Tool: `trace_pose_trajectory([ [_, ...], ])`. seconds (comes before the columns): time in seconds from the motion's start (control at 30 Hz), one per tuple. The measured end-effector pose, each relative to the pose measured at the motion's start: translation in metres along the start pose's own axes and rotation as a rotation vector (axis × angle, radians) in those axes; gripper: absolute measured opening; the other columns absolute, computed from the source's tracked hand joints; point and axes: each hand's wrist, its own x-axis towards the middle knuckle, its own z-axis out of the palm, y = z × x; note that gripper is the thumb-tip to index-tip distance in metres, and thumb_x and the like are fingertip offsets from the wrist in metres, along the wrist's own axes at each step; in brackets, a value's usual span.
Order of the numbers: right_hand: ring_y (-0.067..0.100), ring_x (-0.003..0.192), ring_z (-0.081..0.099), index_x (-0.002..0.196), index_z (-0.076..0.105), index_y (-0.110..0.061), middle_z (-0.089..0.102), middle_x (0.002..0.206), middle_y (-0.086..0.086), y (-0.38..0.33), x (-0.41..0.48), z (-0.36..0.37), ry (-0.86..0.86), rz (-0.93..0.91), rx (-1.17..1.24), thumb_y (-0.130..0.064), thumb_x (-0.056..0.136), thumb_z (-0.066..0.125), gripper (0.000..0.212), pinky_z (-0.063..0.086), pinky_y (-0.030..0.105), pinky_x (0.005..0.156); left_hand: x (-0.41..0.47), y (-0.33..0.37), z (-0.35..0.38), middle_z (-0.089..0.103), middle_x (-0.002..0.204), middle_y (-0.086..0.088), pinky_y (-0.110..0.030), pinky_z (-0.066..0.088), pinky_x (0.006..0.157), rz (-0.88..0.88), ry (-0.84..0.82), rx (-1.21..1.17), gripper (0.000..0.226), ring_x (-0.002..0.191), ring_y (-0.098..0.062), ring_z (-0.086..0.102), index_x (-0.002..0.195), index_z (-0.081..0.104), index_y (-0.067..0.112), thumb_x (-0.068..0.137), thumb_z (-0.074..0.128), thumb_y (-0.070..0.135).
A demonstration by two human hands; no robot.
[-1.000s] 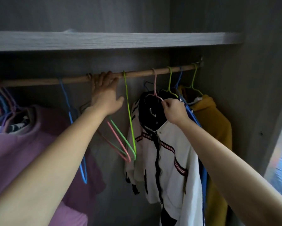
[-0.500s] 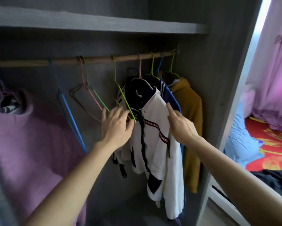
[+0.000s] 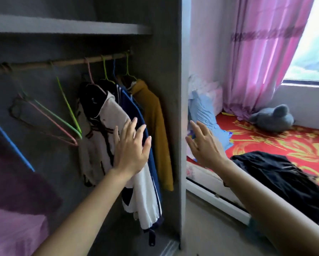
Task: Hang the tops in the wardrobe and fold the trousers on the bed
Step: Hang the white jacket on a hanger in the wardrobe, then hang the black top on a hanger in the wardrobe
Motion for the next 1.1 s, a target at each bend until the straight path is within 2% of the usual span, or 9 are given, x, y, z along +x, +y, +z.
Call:
trace_pose_trajectory([
  [0.1, 0.035, 0.138, 0.04, 0.155, 0.032, -0.019, 0.034, 0.157, 0.013, 0.063, -0.023, -0.045, 0.056, 0.099, -0.051, -0.044, 0.101, 0.047, 0.061, 0.042, 0.048, 0.105, 0.015, 0.071, 0.021, 0.037, 0.155, -0.011, -0.057, 0.015, 0.117, 0.048, -0.009, -0.071, 0.055, 0.146, -0.026, 0.026, 0.142, 0.049, 0.016, 0.098, 0.033, 0.046],
  [0.2, 0.033, 0.145, 0.032, 0.157, 0.028, -0.021, 0.026, 0.162, 0.013, 0.133, -0.06, -0.09, 0.088, 0.202, -0.117, -0.046, 0.101, 0.045, 0.063, 0.037, 0.048, 0.111, 0.019, 0.153, 0.054, 0.031, 0.158, -0.01, -0.057, 0.014, 0.117, 0.124, -0.051, -0.11, 0.064, 0.147, -0.029, 0.025, 0.15, 0.035, 0.016, 0.096, 0.031, 0.049],
  [0.37, 0.033, 0.152, 0.009, 0.159, 0.017, -0.025, 0.003, 0.167, 0.013, 0.261, -0.161, -0.158, 0.071, 0.288, -0.294, -0.054, 0.101, 0.039, 0.068, 0.015, 0.05, 0.122, -0.003, 0.303, 0.137, -0.003, 0.165, -0.007, -0.053, -0.001, 0.119, 0.172, -0.274, -0.189, 0.073, 0.152, -0.024, -0.003, 0.158, 0.004, 0.022, 0.096, 0.022, 0.056],
  [0.43, 0.033, 0.153, 0.005, 0.16, 0.015, -0.026, 0.0, 0.167, 0.011, 0.309, -0.206, -0.179, 0.039, 0.383, -0.331, -0.058, 0.099, 0.038, 0.072, 0.013, 0.05, 0.122, -0.014, 0.362, 0.166, -0.009, 0.164, -0.009, -0.053, -0.002, 0.119, 0.217, -0.347, -0.179, 0.072, 0.151, -0.026, -0.007, 0.158, 0.001, 0.021, 0.098, 0.023, 0.055],
  [0.57, 0.032, 0.153, -0.004, 0.16, 0.004, -0.027, -0.009, 0.167, 0.009, 0.392, -0.279, -0.212, -0.062, 0.585, -0.381, -0.062, 0.097, 0.041, 0.081, 0.009, 0.051, 0.123, -0.027, 0.457, 0.204, -0.006, 0.164, -0.01, -0.056, 0.003, 0.118, 0.308, -0.427, -0.233, 0.073, 0.151, -0.029, -0.004, 0.158, 0.005, 0.02, 0.099, 0.035, 0.052],
  [0.67, 0.033, 0.153, -0.002, 0.16, 0.001, -0.026, -0.007, 0.166, 0.011, 0.442, -0.313, -0.227, -0.088, 0.679, -0.398, -0.059, 0.095, 0.048, 0.087, 0.009, 0.052, 0.122, -0.027, 0.505, 0.231, -0.005, 0.164, -0.012, -0.056, 0.005, 0.118, 0.404, -0.463, -0.221, 0.074, 0.151, -0.03, -0.002, 0.157, 0.004, 0.021, 0.098, 0.034, 0.053],
  [0.83, 0.034, 0.153, -0.003, 0.159, -0.007, -0.025, -0.009, 0.166, 0.012, 0.505, -0.338, -0.219, -0.173, 0.8, -0.404, -0.06, 0.093, 0.051, 0.095, 0.005, 0.051, 0.122, -0.025, 0.551, 0.29, 0.0, 0.164, -0.014, -0.058, 0.009, 0.117, 0.461, -0.548, -0.241, 0.076, 0.15, -0.033, 0.003, 0.157, 0.012, 0.018, 0.097, 0.045, 0.049],
  [1.1, 0.034, 0.153, -0.004, 0.157, -0.015, -0.026, -0.011, 0.165, 0.011, 0.624, -0.294, -0.188, -0.366, 0.838, -0.456, -0.061, 0.091, 0.05, 0.099, 0.005, 0.052, 0.124, 0.009, 0.6, 0.43, -0.013, 0.163, -0.01, -0.054, 0.004, 0.119, 0.487, -0.716, -0.241, 0.075, 0.151, -0.029, -0.009, 0.158, 0.001, 0.02, 0.099, 0.036, 0.052],
])
